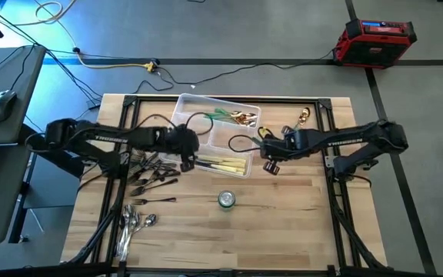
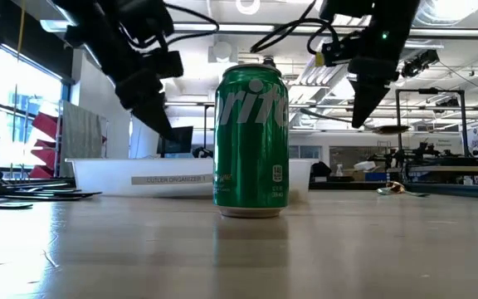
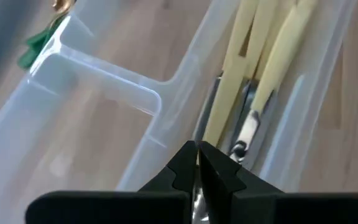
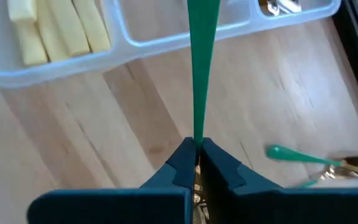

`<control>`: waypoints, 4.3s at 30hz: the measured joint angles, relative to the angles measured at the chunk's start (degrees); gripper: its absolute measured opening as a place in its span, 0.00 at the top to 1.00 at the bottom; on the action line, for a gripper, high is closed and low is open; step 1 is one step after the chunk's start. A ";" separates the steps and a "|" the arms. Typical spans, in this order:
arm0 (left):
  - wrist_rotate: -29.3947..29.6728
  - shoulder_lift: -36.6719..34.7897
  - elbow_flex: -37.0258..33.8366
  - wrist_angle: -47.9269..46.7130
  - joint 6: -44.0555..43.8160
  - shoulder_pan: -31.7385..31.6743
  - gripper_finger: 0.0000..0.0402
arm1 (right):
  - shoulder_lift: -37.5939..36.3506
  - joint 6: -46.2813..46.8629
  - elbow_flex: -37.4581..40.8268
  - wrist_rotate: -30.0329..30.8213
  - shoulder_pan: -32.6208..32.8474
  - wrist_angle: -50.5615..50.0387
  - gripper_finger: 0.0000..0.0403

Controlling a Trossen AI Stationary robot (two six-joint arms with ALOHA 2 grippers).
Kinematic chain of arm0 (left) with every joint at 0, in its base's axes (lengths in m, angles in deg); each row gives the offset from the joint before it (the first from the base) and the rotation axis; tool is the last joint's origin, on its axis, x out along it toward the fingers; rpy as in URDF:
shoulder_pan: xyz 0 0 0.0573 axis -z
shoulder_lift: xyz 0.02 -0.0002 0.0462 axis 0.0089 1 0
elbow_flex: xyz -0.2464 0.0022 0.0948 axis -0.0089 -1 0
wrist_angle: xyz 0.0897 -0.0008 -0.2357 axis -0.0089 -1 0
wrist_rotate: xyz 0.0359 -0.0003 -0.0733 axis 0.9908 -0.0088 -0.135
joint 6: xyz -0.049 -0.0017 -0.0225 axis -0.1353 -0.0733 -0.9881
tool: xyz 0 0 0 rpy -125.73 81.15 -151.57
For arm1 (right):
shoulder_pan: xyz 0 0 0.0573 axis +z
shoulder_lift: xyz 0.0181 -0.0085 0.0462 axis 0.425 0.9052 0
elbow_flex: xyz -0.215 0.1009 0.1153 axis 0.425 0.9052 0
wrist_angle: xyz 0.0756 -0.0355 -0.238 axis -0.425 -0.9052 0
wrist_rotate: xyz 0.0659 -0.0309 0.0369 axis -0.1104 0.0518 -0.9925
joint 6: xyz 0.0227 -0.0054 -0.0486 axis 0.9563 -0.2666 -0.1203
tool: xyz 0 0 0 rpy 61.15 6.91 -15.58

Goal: Sort silverware
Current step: Put the green spoon into the silverware tray

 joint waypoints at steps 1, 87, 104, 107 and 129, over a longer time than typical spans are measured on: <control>-1.20 0.00 0.71 -1.01 2.37 -1.45 0.98 | -0.03 0.31 1.17 0.02 0.08 2.03 1.00; -2.32 17.85 51.49 -35.38 8.18 -8.64 0.61 | -4.96 -39.28 6.49 -0.90 -20.76 41.80 1.00; 20.29 6.82 43.74 -38.77 -8.90 7.56 0.61 | 16.45 -48.23 5.29 3.41 -31.71 63.91 1.00; 22.41 5.24 39.08 -38.51 -14.76 9.90 0.61 | 19.26 -48.47 3.47 1.59 -32.83 63.25 1.00; 39.89 3.09 16.60 -26.52 -45.60 26.20 0.61 | 21.85 -51.04 -0.66 -1.55 -35.05 60.14 0.64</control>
